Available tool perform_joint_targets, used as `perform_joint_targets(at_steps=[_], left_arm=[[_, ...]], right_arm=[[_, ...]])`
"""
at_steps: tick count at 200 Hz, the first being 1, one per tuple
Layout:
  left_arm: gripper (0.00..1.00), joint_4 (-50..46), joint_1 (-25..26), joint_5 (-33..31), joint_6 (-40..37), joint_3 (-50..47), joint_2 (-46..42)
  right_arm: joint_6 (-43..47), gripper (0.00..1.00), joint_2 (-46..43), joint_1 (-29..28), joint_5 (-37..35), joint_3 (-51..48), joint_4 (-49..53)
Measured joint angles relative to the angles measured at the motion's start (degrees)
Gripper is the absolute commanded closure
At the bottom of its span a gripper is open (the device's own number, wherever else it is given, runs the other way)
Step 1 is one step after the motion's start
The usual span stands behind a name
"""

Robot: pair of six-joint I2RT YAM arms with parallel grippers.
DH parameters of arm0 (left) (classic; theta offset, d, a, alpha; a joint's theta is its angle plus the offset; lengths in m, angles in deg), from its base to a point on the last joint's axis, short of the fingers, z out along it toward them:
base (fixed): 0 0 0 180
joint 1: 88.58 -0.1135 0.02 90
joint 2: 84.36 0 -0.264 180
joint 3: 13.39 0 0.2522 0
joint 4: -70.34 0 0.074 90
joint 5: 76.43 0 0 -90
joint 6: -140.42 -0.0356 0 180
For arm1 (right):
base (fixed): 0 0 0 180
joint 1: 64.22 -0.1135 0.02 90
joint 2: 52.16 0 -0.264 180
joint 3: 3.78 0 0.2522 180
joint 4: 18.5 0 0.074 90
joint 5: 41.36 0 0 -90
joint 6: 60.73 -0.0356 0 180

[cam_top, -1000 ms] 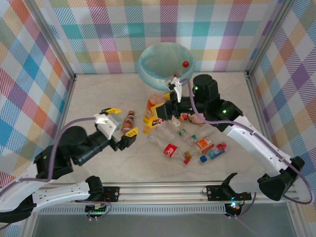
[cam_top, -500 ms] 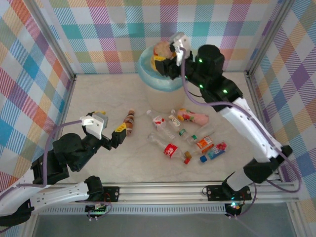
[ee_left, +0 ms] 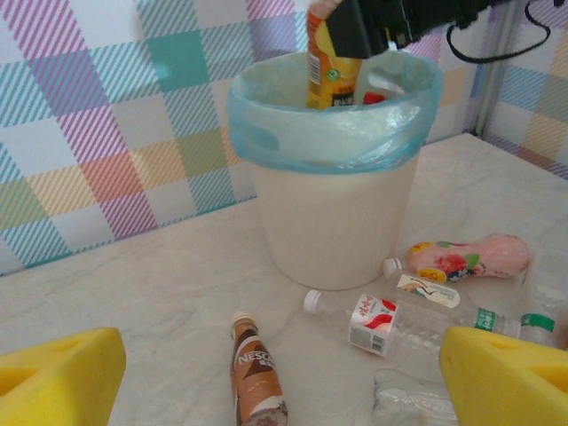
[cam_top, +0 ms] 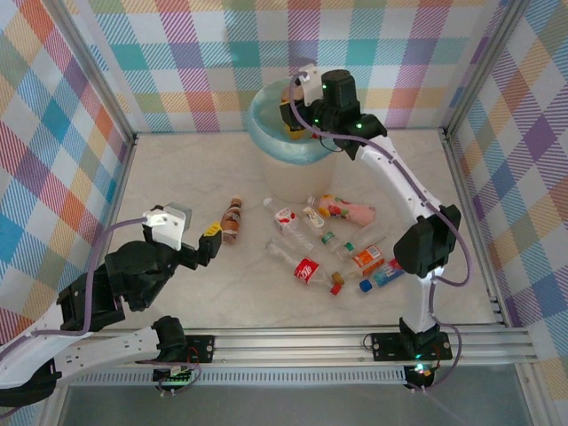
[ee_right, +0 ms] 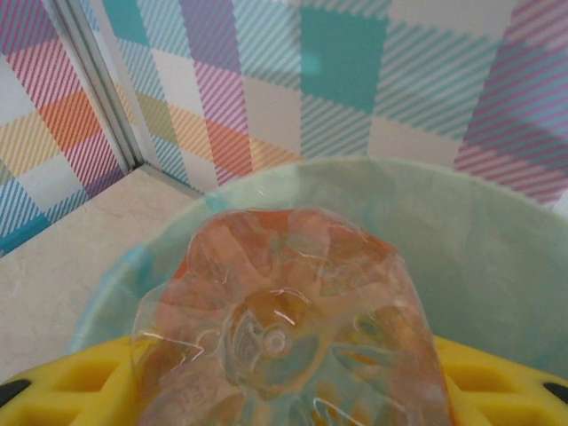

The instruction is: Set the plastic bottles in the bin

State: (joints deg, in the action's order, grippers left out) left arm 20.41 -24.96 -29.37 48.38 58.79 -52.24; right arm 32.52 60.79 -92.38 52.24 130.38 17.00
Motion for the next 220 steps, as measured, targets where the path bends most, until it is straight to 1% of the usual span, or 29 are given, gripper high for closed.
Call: perform_joint_targets(at_steps=[19,45,61,83,91,163,220], left_arm=[[0.09,-0.4,0.0,-0.8,1.1,-0.7,-1.2],[0.08,-1.3,0.0,-1.4,2.4,-1.9,-2.5],[0.08,-1.7,0.0,-1.4,3.0,-2.1,-2.7],[0.08,-1.8,0.0,-1.3,3.8,-2.1,-2.7],[0.08,-1.9,0.0,-1.3,4.0,-2.1,-2.7],[0.06,-2.6,0.0,-1.4,4.2,-2.1,-1.6],[0.05,-2.5,0.0,-1.4,4.2,-2.1,0.7]], right_arm=[[-1.0,0.40,1.4,1.6,2.1,-0.6,-0.2],[-1.0,0.37,3.2,1.6,4.4,-1.3,-2.0],[-0.8,0.33,4.8,1.5,6.0,-1.5,-2.6],[-0.6,0.23,6.5,1.5,7.2,-1.6,-2.6],[-0.8,0.21,6.8,1.5,7.3,-1.6,-2.6],[-0.7,0.20,6.5,1.5,7.4,-1.1,-2.9],[-1.1,0.20,2.6,1.5,7.5,0.7,-0.6]])
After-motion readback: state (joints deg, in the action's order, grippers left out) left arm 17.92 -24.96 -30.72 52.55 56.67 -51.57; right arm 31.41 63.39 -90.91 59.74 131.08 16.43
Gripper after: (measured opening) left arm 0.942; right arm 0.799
